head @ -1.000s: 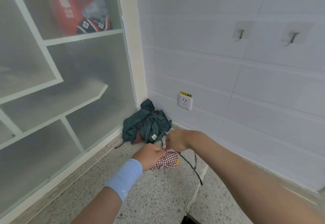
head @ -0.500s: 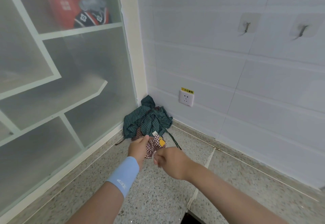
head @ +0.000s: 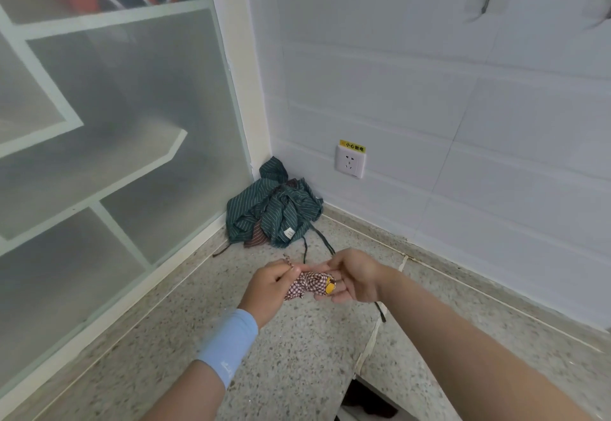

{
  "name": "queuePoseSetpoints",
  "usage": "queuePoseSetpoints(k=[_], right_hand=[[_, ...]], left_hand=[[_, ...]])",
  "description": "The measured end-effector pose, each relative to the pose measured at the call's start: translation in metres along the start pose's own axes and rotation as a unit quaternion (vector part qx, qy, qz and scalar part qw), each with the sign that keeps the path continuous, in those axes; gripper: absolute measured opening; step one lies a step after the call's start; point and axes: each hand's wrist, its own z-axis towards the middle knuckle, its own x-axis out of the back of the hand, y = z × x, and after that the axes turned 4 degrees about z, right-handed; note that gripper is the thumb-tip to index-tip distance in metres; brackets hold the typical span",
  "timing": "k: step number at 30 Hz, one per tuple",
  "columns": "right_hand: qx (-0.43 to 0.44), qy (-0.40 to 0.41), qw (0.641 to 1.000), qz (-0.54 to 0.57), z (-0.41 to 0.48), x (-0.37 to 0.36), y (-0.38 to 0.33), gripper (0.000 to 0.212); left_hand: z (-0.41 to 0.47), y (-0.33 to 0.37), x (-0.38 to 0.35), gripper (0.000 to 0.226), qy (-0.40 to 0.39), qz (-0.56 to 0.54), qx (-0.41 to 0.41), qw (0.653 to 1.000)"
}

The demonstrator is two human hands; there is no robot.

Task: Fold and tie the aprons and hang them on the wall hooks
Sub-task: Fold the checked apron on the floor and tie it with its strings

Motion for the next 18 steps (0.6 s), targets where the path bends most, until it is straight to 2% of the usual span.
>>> queuePoseSetpoints(k=[2,5,8,10,13,15,18], right_hand=[[0.000,0.019,0.999,-0.037,0.008,-0.003,0.004,0.038],[0.061,0.126,0.982,-0.127,0.030,-0.009,0.019,0.018],[0.087,0.164,0.971,-0.148,0.057,-0.009,0.044,0.021],[0.097,0.177,0.963,-0.176,0.074,-0.010,0.063,0.025],[0.107,0.201,0.952,-0.207,0.091,-0.012,0.093,0.025],[0.100,0.216,0.947,-0.217,0.104,-0.011,0.111,0.023],[0.073,0.240,0.956,-0.151,0.114,-0.013,0.133,0.018]], left_hand=[[0.004,-0.019,-0.005,0.034,-0.011,0.094,-0.025,0.995],[0.008,-0.042,-0.012,0.050,-0.003,0.218,-0.023,0.976],[0.009,-0.057,-0.019,0.045,-0.025,0.316,-0.009,0.948],[0.013,-0.069,-0.026,0.032,-0.064,0.297,0.030,0.952],[0.013,-0.085,-0.040,0.032,-0.111,0.210,0.128,0.963],[0.011,-0.098,-0.047,0.031,-0.109,0.155,0.197,0.962],[0.002,-0.118,-0.059,0.015,-0.068,0.019,0.287,0.955]])
